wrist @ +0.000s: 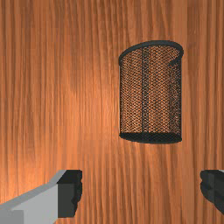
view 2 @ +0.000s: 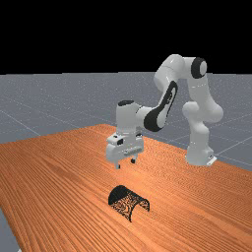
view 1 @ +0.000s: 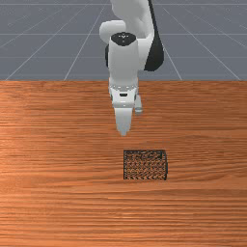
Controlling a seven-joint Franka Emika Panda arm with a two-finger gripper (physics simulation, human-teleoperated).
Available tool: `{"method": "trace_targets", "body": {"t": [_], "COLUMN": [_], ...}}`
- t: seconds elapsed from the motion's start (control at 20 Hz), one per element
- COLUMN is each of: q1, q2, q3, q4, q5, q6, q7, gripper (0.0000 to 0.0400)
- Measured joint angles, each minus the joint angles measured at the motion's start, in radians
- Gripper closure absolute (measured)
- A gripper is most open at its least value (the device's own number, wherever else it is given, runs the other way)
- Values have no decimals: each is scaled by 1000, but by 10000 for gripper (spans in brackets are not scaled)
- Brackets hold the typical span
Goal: Rotate the holder till the hole upward
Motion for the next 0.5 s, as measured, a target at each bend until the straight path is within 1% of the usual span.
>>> {"method": "trace_targets", "body": {"t": [0.05, 0.1, 0.15, 0.2, 0.25, 0.3, 0.5], "q1": [0, 0, 0, 0, 0, 5, 2], "q2": [0, 0, 0, 0, 0, -10, -44], "q3": [0, 0, 0, 0, 0, -5, -2], "q4": [0, 0, 0, 0, 0, -16, -71], "q5": [0, 0, 0, 0, 0, -13, -6], "q6": [0, 0, 0, 0, 0, 6, 26], "q7": [0, 0, 0, 0, 0, 11, 5], "gripper": [157, 252, 310, 346, 367, 380, 397]}}
